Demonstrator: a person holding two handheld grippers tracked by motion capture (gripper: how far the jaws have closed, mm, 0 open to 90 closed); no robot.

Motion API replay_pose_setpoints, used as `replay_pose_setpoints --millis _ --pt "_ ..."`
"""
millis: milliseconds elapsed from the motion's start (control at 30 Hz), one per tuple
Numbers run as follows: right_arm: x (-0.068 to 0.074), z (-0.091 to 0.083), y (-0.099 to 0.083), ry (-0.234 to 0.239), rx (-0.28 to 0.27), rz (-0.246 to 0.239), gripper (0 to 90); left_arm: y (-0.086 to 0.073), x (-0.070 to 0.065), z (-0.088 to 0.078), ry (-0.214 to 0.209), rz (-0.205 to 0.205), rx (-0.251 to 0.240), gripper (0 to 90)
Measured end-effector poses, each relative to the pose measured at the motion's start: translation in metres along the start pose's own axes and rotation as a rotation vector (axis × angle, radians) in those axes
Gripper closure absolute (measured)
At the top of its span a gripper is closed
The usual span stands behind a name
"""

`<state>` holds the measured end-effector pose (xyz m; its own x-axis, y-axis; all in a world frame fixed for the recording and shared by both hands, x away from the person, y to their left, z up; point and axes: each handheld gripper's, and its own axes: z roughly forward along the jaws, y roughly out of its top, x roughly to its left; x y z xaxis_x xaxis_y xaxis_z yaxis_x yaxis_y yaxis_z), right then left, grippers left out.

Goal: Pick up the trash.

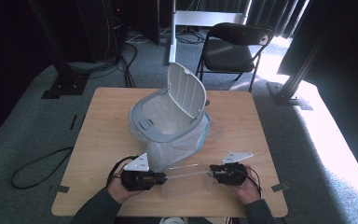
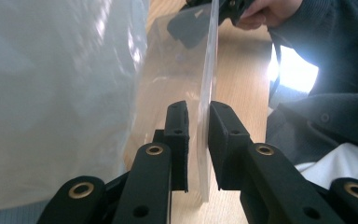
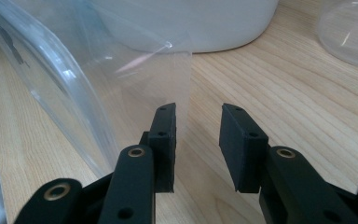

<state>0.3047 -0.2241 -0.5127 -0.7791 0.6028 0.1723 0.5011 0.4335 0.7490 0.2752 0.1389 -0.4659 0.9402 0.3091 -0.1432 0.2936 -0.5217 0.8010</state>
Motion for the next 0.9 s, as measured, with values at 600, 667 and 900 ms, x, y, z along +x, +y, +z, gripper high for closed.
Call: replay_pose_setpoints --millis 600,667,900 --pt "-0.005 -0.003 -0.002 -0.009 -0.002 0.014 65.8 0.007 -0.001 -0.003 -0.051 0.030 -0.033 86.4" --pt "-0.006 -0.003 -0.002 -0.011 -0.003 0.017 65.8 0.007 -0.001 -0.004 -0.050 0.033 -0.030 86.5" --pt "-0.008 -0.004 -0.004 -0.014 -0.002 0.024 65.8 0.013 -0.004 -0.006 -0.079 0.049 -0.048 86.7"
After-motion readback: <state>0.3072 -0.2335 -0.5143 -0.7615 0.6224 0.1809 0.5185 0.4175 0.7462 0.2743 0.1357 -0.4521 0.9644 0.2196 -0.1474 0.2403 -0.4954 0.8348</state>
